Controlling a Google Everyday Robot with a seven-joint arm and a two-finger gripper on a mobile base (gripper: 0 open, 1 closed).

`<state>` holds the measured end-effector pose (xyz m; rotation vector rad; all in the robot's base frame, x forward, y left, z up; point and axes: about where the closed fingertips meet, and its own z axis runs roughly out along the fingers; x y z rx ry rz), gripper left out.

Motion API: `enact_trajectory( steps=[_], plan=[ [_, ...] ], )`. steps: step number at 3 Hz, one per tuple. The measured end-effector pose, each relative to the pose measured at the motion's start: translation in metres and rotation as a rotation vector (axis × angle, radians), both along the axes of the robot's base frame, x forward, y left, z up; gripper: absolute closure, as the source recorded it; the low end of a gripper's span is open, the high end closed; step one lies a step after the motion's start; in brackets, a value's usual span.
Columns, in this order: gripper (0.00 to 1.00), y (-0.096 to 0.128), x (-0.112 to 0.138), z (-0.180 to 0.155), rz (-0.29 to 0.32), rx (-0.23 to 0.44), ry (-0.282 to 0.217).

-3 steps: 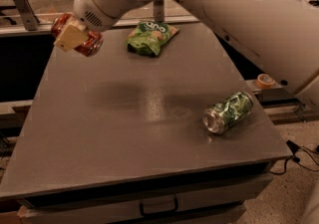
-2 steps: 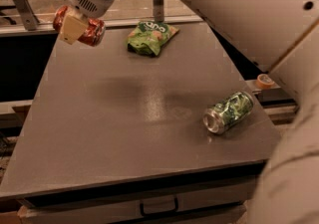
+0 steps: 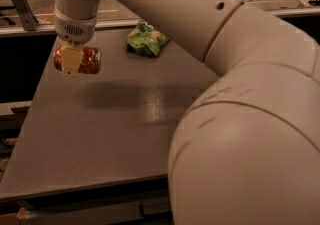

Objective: Knock coke can over

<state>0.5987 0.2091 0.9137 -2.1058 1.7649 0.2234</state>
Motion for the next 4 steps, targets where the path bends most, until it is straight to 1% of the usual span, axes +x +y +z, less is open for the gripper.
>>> enact_trajectory(
  steps=[1, 2, 3, 4],
  plan=[
    [0.36, -0.012, -0.015, -0.043, 0.014, -0.102, 0.103],
    [0.13, -0.030, -0.021, -0.065, -0.012, -0.144, 0.157],
    [0.00, -0.041, -0.025, -0.076, -0.028, -0.158, 0.187],
    [0.00, -0.045, -0.026, -0.074, -0.035, -0.132, 0.189]
  ],
)
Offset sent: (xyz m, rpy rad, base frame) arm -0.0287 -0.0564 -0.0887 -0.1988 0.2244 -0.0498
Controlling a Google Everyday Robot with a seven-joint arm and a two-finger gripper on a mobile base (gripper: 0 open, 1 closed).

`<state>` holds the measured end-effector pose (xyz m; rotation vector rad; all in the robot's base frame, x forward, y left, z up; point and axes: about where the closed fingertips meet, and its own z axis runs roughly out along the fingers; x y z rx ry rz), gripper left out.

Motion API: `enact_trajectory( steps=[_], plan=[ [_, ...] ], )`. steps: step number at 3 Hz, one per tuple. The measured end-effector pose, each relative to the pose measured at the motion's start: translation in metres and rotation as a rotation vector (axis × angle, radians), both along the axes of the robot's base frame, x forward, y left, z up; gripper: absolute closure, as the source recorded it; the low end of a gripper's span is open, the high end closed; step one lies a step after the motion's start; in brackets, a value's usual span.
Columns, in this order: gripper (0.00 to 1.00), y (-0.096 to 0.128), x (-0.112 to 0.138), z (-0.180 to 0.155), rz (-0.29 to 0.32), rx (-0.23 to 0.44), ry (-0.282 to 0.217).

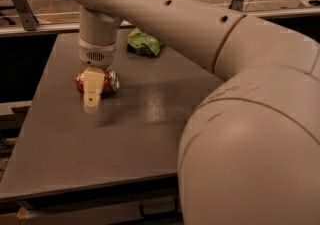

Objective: Knock coke can over

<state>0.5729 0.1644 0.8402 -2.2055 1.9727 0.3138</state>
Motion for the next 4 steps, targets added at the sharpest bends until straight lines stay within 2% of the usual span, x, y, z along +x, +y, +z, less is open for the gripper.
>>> enact_trajectory(
  steps=[1, 2, 4],
  plan=[
    [0.00, -0.010, 0.000, 0.015, -0.026, 0.120, -0.031],
    [0.00, -0.035, -0.012, 0.066, -0.034, 0.368, -0.128],
    [0.00, -0.095, -0.015, 0.169, -0.066, 0.778, -0.373]
  ],
)
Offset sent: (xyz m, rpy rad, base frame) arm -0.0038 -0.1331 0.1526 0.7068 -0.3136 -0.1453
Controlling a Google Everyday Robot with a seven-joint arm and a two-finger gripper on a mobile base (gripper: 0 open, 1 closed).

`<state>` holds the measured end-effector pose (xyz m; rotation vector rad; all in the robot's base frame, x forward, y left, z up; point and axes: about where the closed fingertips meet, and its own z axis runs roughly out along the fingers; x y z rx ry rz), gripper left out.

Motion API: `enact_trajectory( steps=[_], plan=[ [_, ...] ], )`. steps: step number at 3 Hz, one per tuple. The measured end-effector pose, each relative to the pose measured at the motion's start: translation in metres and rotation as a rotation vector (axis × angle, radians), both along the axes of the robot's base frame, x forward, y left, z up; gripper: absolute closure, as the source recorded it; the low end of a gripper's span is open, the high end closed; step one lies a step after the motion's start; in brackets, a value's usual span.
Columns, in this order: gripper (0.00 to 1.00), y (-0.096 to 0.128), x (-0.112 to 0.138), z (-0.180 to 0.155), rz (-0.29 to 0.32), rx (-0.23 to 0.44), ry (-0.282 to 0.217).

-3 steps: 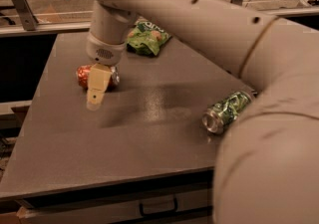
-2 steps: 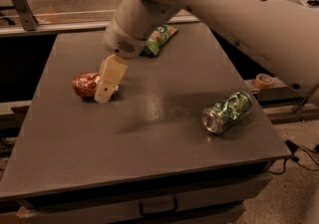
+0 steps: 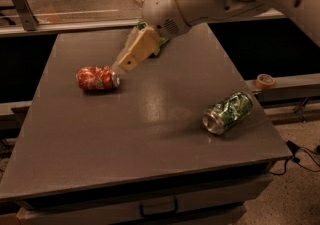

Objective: Knock coke can over

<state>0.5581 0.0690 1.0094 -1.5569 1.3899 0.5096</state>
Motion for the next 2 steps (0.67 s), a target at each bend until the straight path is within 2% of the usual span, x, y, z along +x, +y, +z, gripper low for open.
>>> enact_trajectory(
  steps=[1, 2],
  plan=[
    [0.00, -0.040, -0.005, 0.021, -0.034, 0.068, -0.053],
    [0.00, -0.053, 0.011, 0.021, -0.049, 0.103, -0.070]
  ],
)
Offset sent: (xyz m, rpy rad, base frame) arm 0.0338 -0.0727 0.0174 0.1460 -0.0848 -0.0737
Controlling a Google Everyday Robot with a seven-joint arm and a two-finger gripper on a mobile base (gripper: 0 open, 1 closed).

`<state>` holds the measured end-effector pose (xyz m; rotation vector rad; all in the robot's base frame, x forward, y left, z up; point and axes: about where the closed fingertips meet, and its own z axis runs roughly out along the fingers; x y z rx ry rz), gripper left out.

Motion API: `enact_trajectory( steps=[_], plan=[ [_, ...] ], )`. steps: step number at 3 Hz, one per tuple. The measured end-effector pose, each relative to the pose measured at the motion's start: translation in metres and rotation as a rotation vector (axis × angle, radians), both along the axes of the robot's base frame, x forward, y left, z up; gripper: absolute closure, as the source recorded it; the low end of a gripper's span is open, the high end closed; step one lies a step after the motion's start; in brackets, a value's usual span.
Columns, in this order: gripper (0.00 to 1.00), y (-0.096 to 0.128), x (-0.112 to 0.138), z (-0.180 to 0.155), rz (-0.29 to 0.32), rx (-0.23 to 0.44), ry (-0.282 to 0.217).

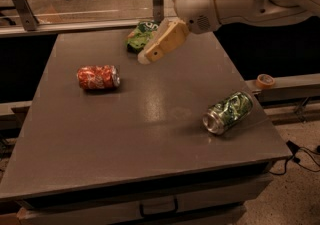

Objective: Knock coke can over

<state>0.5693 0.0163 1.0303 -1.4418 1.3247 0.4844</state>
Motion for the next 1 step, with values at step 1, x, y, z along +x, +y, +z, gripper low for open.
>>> enact_trajectory(
  steps=[1],
  plan=[
    [0.00, -0.0476, 0.0348, 0.0092, -0.046, 0.002, -0.071]
  ],
)
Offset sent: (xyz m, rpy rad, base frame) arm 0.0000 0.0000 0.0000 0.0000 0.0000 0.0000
